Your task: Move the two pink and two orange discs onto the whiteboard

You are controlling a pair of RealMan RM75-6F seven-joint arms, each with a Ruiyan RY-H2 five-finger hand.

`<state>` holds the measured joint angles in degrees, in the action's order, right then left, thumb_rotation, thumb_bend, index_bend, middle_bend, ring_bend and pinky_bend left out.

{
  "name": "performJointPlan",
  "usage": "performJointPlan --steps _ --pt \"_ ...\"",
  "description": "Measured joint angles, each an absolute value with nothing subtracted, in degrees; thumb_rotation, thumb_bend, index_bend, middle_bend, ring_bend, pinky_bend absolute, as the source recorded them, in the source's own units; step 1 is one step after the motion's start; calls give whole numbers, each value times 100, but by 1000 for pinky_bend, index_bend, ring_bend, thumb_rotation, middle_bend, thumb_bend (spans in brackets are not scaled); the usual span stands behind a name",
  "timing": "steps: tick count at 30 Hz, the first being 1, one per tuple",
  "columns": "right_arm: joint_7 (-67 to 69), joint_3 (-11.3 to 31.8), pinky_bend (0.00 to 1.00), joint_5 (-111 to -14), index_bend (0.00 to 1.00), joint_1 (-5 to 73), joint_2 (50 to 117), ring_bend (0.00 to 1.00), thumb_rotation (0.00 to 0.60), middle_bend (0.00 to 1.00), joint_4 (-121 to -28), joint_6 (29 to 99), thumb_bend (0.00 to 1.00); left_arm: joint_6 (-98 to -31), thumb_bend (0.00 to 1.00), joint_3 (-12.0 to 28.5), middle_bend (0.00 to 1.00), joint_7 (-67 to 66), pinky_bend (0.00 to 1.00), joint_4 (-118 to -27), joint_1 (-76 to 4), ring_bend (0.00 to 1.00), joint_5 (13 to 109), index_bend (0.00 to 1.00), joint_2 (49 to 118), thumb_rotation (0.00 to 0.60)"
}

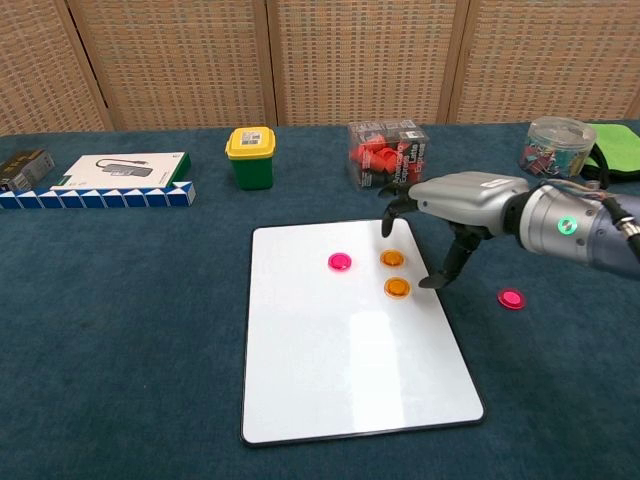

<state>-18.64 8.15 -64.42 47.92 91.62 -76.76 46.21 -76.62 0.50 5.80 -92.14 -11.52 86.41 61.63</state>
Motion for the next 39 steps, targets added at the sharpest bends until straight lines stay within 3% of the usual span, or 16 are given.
performJointPlan --steps 6,16,39 --pt "-1660 543 44 -6736 386 4511 8739 0 600 0 -7773 4760 311 -7664 0 44 0 563 0 -9219 -1153 0 8654 0 6158 600" --pt "-1231 194 44 -7133 394 4123 8513 0 600 0 -7734 4895 311 -7727 0 37 0 556 0 -9214 -1123 0 8684 0 6166 600" --pt "-991 202 44 -7240 404 3972 8679 0 600 0 -7380 4756 311 -7719 0 40 0 571 0 -9202 -1131 0 8687 0 6173 600"
